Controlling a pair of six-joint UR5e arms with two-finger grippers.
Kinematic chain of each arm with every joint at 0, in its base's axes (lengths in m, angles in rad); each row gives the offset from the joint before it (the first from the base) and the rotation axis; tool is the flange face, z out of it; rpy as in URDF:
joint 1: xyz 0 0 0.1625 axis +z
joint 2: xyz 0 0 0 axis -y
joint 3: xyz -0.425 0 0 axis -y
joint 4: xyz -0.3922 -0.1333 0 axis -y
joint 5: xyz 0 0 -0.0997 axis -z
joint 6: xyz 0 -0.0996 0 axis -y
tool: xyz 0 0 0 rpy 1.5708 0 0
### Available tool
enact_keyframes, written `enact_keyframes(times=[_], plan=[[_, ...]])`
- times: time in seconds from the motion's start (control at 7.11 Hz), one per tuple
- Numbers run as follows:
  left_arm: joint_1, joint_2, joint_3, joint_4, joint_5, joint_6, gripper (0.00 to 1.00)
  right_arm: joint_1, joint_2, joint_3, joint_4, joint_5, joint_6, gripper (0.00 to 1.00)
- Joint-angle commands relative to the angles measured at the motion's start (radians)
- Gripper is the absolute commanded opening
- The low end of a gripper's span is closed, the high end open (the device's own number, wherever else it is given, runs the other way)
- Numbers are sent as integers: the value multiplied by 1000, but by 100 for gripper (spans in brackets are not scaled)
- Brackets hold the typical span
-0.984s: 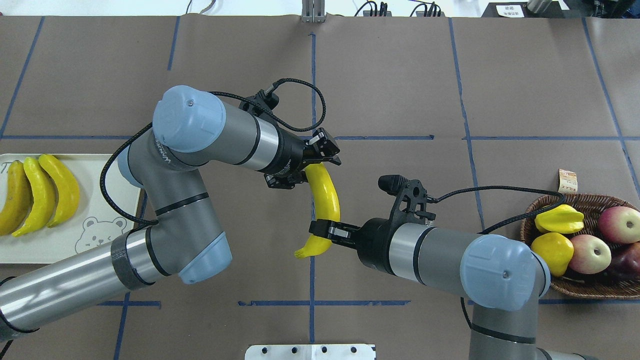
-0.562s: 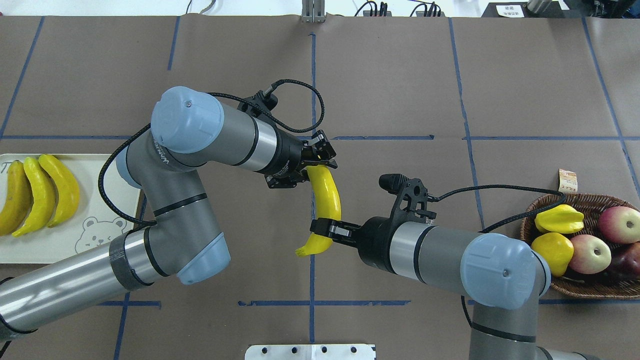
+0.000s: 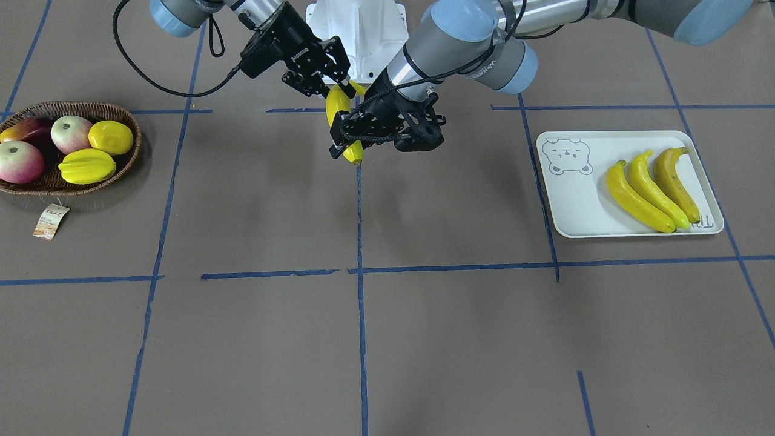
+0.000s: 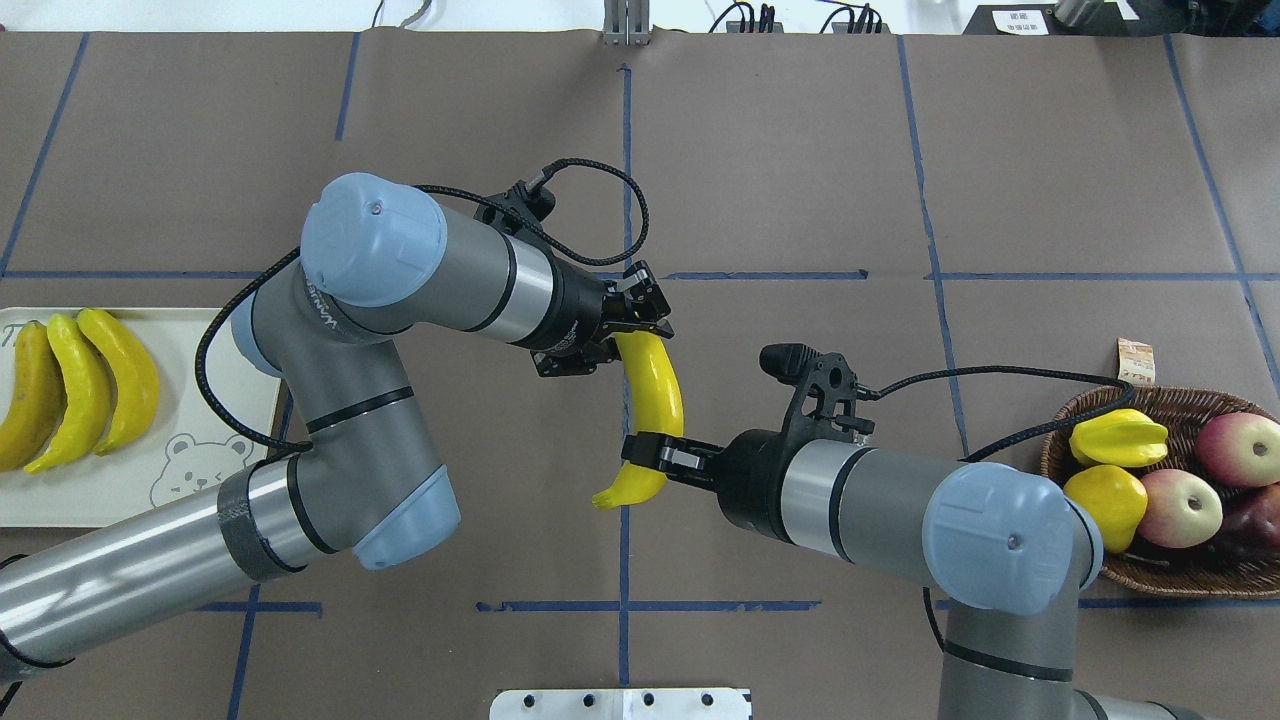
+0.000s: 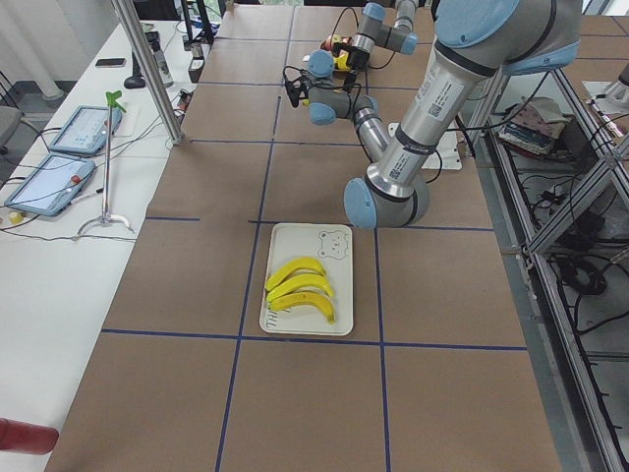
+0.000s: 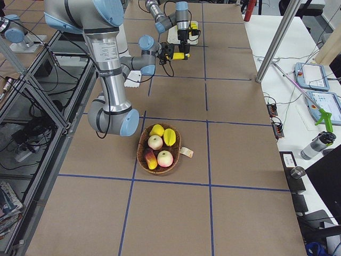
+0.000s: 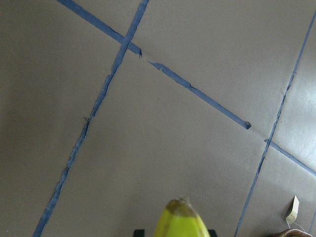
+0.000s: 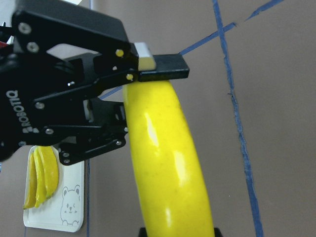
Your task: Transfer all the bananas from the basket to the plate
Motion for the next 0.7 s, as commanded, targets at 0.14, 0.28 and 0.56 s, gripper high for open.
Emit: enact_keyframes(times=[0.14,0.28,0.56], plan=[[0,1,-7,0,0,8,0,6,3,0,-9,1,6,83],[-1,1,-7,0,0,8,0,15,6,1,-11,1,4,100],[-9,7,-7,0,-2,11,0,33,8,9,-12,15,3,100]])
